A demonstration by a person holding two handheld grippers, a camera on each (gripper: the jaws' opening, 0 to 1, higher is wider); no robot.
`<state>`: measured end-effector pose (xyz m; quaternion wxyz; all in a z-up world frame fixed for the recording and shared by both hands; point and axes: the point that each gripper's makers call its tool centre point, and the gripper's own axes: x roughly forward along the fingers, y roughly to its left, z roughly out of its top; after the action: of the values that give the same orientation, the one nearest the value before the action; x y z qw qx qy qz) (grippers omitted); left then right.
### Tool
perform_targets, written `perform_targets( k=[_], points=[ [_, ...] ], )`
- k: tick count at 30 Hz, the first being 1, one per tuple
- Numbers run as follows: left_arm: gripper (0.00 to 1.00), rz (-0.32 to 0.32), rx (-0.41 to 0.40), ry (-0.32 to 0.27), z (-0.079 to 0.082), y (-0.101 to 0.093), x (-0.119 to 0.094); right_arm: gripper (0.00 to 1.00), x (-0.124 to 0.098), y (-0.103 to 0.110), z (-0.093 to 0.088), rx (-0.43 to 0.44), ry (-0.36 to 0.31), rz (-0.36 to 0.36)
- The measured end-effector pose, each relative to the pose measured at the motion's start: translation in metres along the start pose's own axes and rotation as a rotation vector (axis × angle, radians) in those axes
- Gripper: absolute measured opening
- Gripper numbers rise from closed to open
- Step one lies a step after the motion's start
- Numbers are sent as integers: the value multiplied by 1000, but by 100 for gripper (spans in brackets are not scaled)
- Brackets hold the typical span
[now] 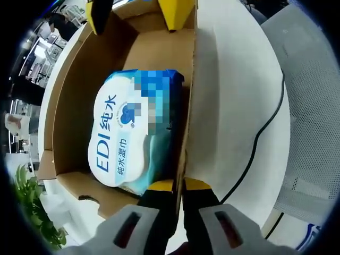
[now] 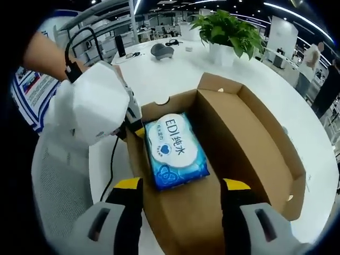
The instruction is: Operate the shoe box by opening the lid, removing the specified soft item, and placing it in the target area until the item is outside and the box remains undamaged.
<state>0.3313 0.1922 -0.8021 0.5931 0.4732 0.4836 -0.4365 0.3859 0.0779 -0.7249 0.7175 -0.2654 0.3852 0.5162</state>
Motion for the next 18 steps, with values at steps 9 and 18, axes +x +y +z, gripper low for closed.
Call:
perform_targets(
  k=[9, 18],
  points=[
    [3, 1, -1, -1, 0, 0, 0, 62, 16, -1, -2, -15, 11, 8],
    [3, 1, -1, -1, -1, 0, 0, 63, 33, -2, -5, 3, 33, 21]
  ],
)
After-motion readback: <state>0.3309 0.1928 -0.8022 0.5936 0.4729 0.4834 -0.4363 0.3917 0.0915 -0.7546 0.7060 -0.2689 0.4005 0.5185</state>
